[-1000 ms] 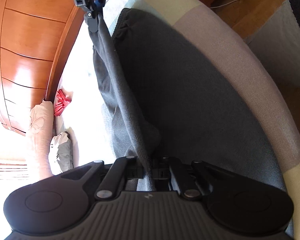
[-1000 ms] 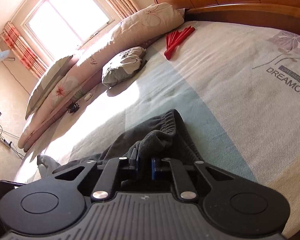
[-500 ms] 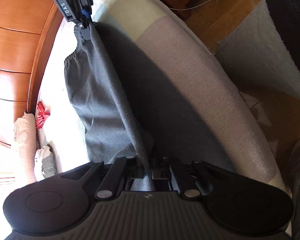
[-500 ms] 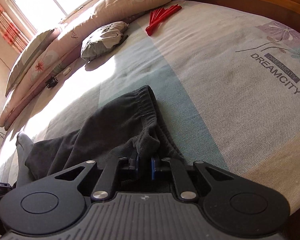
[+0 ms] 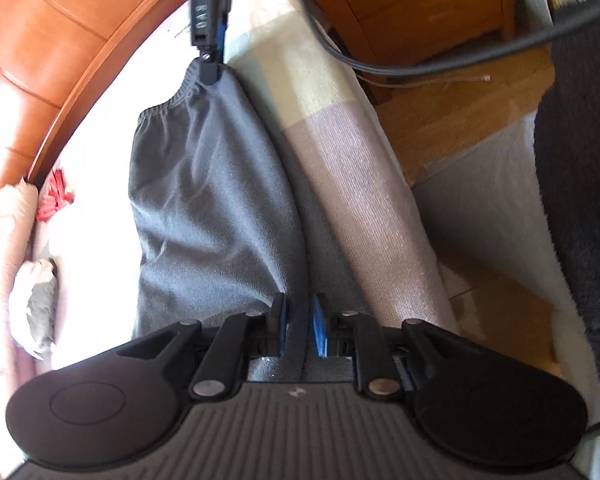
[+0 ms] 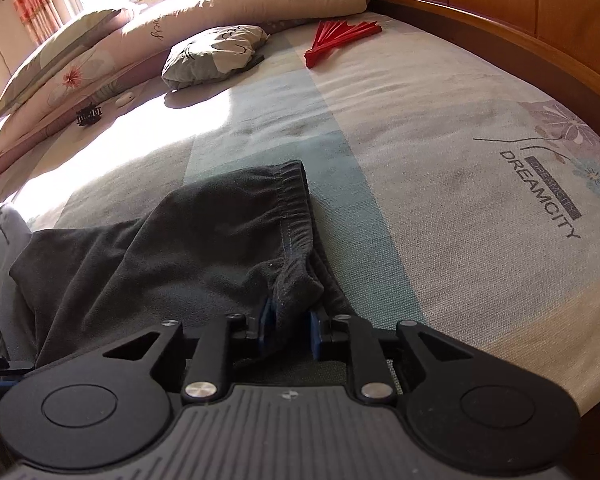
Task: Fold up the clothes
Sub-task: 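Lower the sweatpants flat onto the bed and open both grippers, then move the open left gripper along the sweatpants leg toward its cuff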
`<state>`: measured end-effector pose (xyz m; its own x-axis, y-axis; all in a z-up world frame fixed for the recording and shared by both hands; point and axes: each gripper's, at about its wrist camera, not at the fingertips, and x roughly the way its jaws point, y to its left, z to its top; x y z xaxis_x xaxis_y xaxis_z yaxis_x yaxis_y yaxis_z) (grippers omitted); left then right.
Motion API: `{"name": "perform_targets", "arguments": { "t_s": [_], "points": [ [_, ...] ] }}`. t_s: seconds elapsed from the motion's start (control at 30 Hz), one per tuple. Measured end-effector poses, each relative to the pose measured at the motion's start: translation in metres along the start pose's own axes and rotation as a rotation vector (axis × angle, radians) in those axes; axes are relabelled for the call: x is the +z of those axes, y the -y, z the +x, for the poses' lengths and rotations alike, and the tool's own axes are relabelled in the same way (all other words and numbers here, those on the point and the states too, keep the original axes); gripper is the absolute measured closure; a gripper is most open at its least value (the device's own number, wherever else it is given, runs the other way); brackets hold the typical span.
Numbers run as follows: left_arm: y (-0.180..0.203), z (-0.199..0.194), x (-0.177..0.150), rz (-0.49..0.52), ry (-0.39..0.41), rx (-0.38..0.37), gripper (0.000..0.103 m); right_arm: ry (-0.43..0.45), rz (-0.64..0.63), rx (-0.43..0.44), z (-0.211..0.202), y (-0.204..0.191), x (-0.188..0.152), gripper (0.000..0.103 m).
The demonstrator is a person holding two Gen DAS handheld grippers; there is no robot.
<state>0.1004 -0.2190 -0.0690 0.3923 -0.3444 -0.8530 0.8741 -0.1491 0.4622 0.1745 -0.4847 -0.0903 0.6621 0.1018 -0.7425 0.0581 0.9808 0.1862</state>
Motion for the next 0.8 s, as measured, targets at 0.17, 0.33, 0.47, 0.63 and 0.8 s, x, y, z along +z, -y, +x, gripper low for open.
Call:
{"name": "perform_targets", "arguments": {
  "t_s": [0.17,0.33,0.47,0.63,0.8],
  "points": [
    [-0.030,-0.025,-0.025,-0.286,0.086,-0.054,0.083,0.081,-0.110,-0.154,-0.030,-0.007,-0.002,0.039],
    [-0.056,-0.039,-0.062,-0.623,0.131,-0.009,0.072,0.126,-0.196,0.007,-0.038,-0.047,-0.006,0.039],
    [-0.060,-0.042,-0.091,-0.824,0.139,0.026,0.066,0.066,-0.331,0.098,-0.005,-0.103,-0.023,0.041],
    [-0.039,-0.055,-0.133,-1.020,0.146,0.028,0.056,0.057,-0.418,0.048,0.011,-0.120,-0.061,0.043],
    [-0.033,-0.048,-0.184,-1.292,0.199,-0.029,0.055,0.055,-0.364,0.059,0.003,-0.111,-0.064,0.042]
  ]
}}
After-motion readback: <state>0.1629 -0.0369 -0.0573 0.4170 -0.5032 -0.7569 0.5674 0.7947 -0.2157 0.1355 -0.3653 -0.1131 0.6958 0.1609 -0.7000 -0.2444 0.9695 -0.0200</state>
